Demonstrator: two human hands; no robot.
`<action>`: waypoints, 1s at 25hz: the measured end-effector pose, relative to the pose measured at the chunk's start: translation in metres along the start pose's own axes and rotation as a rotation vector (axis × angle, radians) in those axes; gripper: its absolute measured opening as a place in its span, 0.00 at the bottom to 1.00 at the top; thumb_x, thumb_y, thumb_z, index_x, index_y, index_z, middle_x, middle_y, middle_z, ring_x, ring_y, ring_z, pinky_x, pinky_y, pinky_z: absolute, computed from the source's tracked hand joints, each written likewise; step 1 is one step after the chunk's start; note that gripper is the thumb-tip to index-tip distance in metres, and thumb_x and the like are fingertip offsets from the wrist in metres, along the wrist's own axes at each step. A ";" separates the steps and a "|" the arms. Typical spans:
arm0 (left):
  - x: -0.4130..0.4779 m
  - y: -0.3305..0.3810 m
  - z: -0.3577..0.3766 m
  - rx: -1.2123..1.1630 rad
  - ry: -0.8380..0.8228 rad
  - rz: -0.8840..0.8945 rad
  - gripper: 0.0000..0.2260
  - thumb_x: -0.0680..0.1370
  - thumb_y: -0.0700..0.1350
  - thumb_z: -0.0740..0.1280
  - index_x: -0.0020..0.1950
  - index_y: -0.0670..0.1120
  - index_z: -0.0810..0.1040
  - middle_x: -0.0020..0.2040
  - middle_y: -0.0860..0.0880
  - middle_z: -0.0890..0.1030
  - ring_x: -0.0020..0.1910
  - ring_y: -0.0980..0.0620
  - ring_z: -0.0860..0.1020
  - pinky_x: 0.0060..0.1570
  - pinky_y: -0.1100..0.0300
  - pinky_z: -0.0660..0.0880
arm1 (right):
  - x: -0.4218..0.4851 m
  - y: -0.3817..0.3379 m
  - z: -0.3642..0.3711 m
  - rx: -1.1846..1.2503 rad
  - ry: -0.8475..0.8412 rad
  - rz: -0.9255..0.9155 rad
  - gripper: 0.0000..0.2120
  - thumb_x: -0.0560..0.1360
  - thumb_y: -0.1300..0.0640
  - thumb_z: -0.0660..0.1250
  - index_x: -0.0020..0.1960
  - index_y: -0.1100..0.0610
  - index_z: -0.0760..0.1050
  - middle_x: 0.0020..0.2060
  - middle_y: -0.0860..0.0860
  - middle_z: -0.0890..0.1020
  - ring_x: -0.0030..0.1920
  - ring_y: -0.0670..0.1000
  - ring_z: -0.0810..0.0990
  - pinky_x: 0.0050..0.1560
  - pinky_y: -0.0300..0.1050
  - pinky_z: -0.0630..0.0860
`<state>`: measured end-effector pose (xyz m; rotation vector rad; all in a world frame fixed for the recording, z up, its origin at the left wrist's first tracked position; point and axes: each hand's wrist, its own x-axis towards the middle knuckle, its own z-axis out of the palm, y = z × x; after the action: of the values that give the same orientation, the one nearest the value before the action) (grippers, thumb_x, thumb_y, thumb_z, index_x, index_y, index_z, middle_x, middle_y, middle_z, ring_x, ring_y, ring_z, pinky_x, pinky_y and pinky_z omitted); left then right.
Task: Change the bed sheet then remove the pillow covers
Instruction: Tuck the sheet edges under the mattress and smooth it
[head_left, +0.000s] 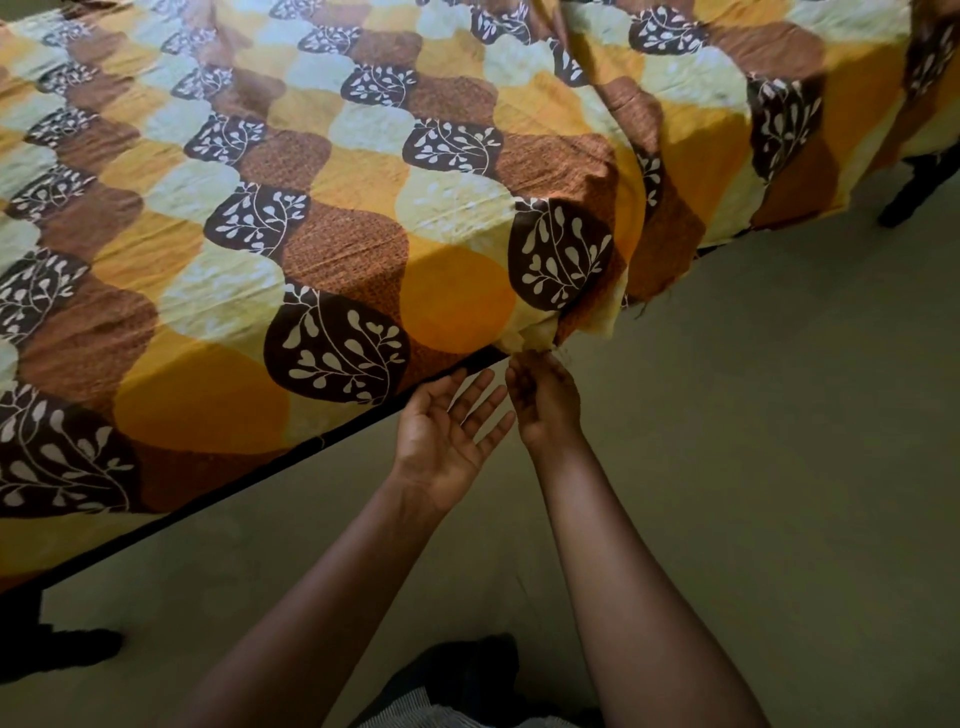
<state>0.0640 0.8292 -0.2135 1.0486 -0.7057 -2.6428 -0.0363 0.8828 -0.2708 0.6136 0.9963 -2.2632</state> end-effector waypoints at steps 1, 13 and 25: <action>0.001 -0.001 0.003 -0.006 -0.008 -0.007 0.18 0.78 0.47 0.57 0.67 0.44 0.71 0.62 0.43 0.77 0.60 0.44 0.76 0.58 0.48 0.73 | 0.004 -0.002 0.003 0.009 0.020 -0.021 0.15 0.73 0.66 0.68 0.59 0.61 0.73 0.41 0.56 0.81 0.38 0.49 0.81 0.36 0.37 0.79; 0.019 -0.001 0.003 -0.131 -0.071 -0.011 0.21 0.77 0.52 0.56 0.67 0.46 0.71 0.64 0.45 0.76 0.63 0.44 0.74 0.59 0.45 0.71 | 0.030 -0.024 0.009 -0.265 0.113 0.182 0.09 0.71 0.58 0.72 0.44 0.61 0.74 0.34 0.53 0.74 0.32 0.46 0.70 0.33 0.36 0.71; 0.031 -0.002 -0.016 -0.194 -0.240 0.040 0.38 0.58 0.48 0.76 0.67 0.44 0.71 0.65 0.46 0.76 0.65 0.45 0.73 0.59 0.40 0.72 | 0.015 -0.025 -0.002 0.383 -0.393 0.138 0.20 0.69 0.57 0.58 0.58 0.64 0.73 0.55 0.59 0.78 0.60 0.56 0.75 0.68 0.50 0.66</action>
<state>0.0531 0.8138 -0.2426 0.6671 -0.4933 -2.7627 -0.0635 0.8927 -0.2690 0.3517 0.3241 -2.3400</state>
